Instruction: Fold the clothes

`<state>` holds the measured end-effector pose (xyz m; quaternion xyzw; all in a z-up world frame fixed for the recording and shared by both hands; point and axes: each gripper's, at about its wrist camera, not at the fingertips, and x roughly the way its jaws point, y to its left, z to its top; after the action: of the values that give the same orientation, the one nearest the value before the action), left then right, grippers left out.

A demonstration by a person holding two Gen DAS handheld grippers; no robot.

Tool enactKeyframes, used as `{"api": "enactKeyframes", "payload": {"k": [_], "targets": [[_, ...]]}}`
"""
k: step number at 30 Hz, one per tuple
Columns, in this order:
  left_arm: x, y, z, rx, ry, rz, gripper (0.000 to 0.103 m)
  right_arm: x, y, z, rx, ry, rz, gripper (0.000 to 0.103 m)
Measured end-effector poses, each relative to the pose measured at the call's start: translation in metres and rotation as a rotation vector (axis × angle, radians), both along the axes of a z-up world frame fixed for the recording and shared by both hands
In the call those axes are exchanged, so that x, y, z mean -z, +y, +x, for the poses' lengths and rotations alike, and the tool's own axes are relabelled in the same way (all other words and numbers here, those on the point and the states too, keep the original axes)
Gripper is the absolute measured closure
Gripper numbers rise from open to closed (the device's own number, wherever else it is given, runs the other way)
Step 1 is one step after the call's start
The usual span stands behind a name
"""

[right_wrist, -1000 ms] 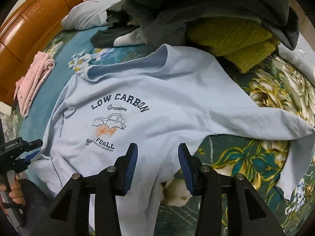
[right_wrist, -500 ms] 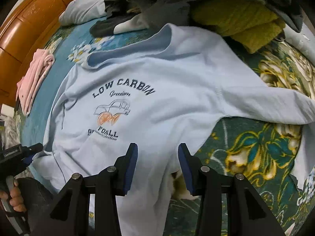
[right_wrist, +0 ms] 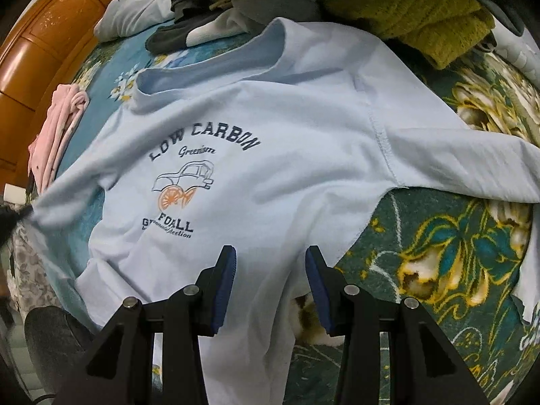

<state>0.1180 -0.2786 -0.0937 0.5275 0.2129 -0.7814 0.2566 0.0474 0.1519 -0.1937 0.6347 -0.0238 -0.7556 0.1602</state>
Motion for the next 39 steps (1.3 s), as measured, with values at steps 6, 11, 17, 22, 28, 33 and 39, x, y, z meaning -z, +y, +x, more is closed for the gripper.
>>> {"api": "enactKeyframes", "payload": {"k": [6, 11, 17, 22, 28, 33, 39], "targets": [[-0.007, -0.020, -0.073, 0.127, -0.057, -0.136, 0.101, -0.002, 0.008, -0.004, 0.027, -0.002, 0.012, 0.059], [0.018, -0.021, -0.091, 0.105, -0.088, -0.054, 0.096, -0.010, 0.020, -0.005, 0.045, 0.010, 0.025, 0.059], [0.015, 0.020, -0.048, 0.208, -0.020, 0.066, 0.047, -0.009, 0.037, 0.008, 0.030, -0.065, -0.017, 0.059], [0.037, 0.066, -0.010, 0.392, -0.104, 0.232, 0.047, 0.007, 0.058, 0.033, 0.053, -0.184, -0.037, 0.059], [0.065, 0.109, 0.009, 0.588, -0.322, 0.229, 0.047, 0.022, 0.073, 0.069, 0.076, -0.294, -0.098, 0.059], [0.087, 0.122, 0.007, 0.647, -0.446, 0.275, 0.047, 0.023, 0.066, 0.079, 0.071, -0.276, -0.107, 0.057], [0.082, 0.129, 0.009, 0.674, -0.438, 0.293, 0.049, 0.019, 0.050, 0.085, 0.015, -0.263, -0.126, 0.058]]}}
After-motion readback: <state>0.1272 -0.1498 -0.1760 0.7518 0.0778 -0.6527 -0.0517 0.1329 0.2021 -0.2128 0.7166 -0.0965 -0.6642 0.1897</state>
